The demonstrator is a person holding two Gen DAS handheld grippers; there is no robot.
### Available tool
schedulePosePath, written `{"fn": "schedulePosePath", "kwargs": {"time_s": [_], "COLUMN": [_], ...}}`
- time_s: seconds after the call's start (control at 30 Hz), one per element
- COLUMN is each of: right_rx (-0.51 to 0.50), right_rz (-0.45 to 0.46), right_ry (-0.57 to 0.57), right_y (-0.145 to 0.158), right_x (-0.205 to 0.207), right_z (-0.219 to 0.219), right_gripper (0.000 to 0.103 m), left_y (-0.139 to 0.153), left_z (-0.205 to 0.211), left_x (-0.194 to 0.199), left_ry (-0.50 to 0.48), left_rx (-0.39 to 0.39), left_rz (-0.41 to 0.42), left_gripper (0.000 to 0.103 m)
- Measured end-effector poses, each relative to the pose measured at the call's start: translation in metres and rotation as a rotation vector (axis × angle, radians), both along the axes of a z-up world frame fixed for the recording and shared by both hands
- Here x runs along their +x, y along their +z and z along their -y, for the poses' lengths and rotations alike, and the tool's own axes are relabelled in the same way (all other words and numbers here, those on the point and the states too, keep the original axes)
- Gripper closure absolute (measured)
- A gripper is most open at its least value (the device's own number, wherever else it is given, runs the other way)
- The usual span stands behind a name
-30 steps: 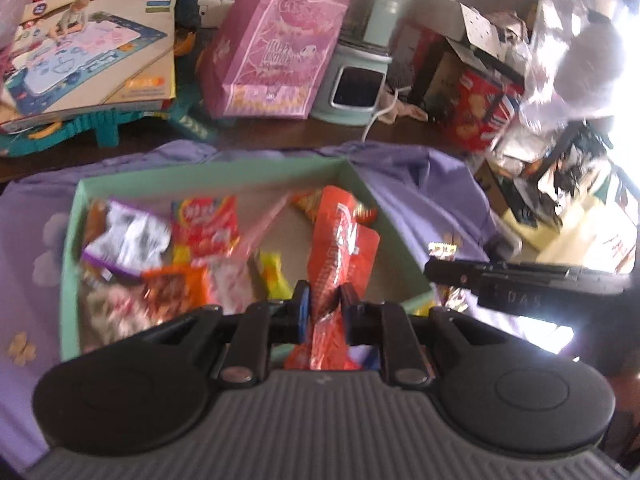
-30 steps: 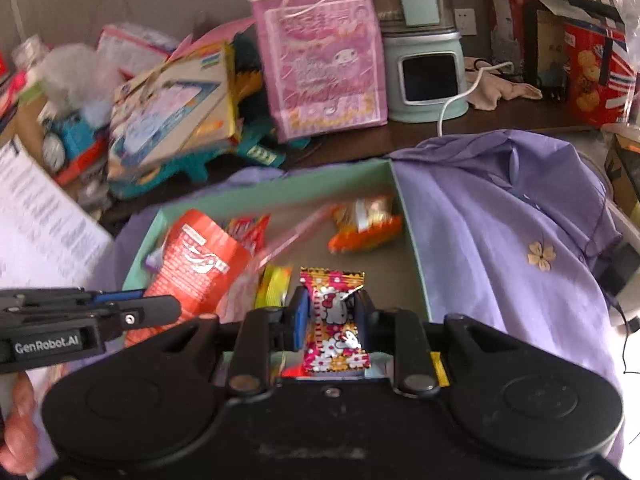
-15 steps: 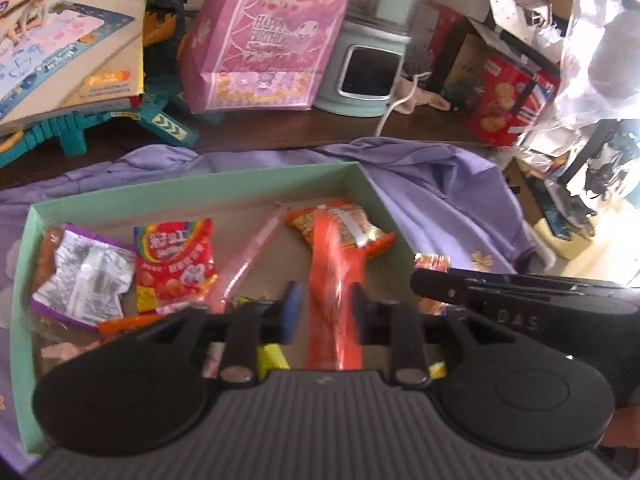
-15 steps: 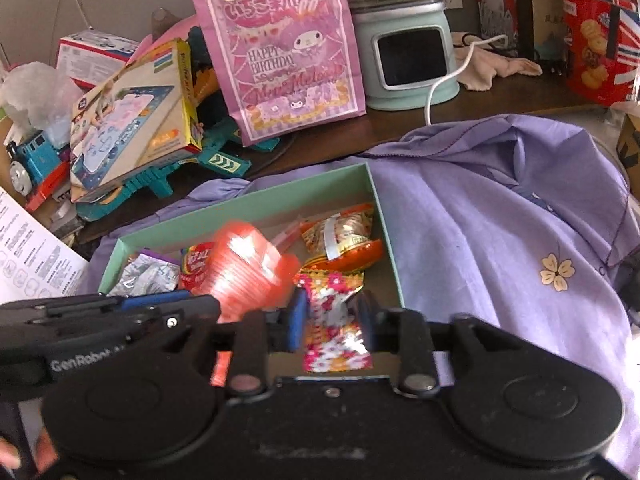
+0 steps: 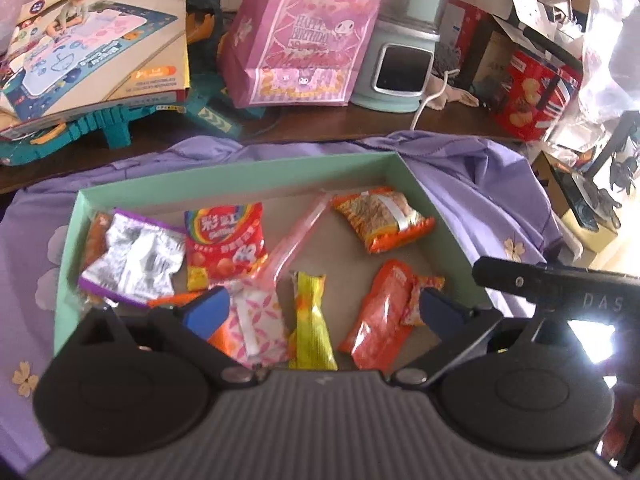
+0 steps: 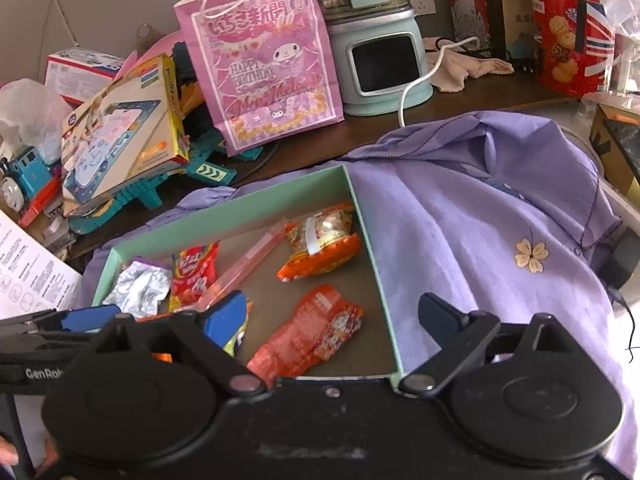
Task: Organize snacks
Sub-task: 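Withdraw both grippers from the box toward the snack pile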
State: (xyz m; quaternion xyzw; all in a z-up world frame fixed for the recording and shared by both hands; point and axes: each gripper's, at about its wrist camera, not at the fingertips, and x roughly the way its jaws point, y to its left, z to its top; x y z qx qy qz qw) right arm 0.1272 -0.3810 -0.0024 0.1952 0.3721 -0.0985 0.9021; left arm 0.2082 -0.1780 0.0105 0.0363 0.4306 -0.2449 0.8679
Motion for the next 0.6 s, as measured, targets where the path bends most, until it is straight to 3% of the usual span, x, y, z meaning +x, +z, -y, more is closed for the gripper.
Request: {"fn": "schedulePosePath", "kwargs": {"time_s": [0.13, 0.37, 0.6], "right_rx": [-0.006, -0.016, 0.024], "right_rz": [-0.004, -0.020, -0.092], "right_ry": [0.009, 0.033, 0.013], "right_y": [0.005, 0.006, -0.021], "right_x": [-0.016, -0.040, -0.066], "right_z": [-0.012, -0.036, -0.043], "right_gripper": [0.001, 0.000, 0.000], "left_y": [0.001, -0.008, -0.039], "left_z": [-0.014, -0.039, -0.053], "left_x": [-0.019, -0.051, -0.081], "left_ry": [-0.007, 0.001, -0.040], "left_rx": [0.011, 0.027, 0.058], "left_rz": [-0.003, -0.026, -0.068], "left_gripper": [0.000, 0.000, 0.000]}}
